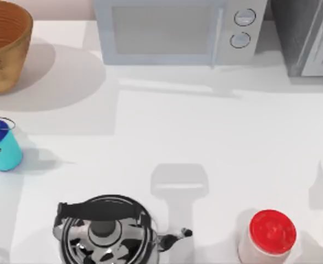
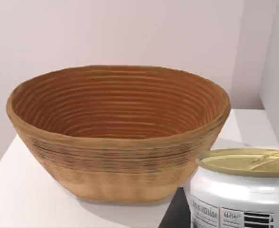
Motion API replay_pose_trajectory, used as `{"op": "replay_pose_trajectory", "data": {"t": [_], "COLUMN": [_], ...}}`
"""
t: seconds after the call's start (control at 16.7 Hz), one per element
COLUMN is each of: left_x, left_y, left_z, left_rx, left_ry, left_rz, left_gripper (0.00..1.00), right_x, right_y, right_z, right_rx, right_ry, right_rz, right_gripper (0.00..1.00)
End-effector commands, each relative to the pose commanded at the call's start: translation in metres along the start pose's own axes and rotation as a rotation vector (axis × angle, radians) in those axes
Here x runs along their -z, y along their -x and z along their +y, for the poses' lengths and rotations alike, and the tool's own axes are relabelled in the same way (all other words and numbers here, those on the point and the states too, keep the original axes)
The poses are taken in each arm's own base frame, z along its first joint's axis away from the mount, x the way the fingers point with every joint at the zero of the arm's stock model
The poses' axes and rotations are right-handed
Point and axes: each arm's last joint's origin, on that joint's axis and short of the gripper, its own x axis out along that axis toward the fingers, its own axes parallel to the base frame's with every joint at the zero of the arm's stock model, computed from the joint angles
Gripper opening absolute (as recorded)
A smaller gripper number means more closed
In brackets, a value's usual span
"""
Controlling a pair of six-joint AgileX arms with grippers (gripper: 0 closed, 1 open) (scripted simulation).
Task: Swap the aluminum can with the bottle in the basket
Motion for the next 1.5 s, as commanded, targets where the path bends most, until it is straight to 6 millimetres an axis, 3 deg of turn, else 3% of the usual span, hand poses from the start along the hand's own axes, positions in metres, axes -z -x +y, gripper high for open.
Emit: {"op": "replay_pose_trajectory", "data": {"t": [0.3, 0.54, 1.02, 1.5], "left_x": [0.081, 0.106, 0.105, 0.059], "left_y": [0.014, 0.011, 0.010, -0.007], "left_z": [-0.005, -0.007, -0.007, -0.017], "left_rx": [0.040, 0.059, 0.060, 0.211], "left_ry": [0.008, 0.007, 0.005, -0.012], "left_rz": [-0.145, -0.186, -0.181, -0.181], "left_gripper": [0.00, 0.00, 0.00, 0.00], "right_x": [0.000, 0.000, 0.000, 0.000], "right_y": [0.000, 0.000, 0.000, 0.000], "right_z": [0.000, 0.000, 0.000, 0.000], "right_rx": [0.000, 0.000, 0.000, 0.000], "right_ry": [0.000, 0.000, 0.000, 0.000], "right_rz": [0.000, 0.000, 0.000, 0.000], "right_gripper": [1.00, 1.00, 1.00, 1.00]}}
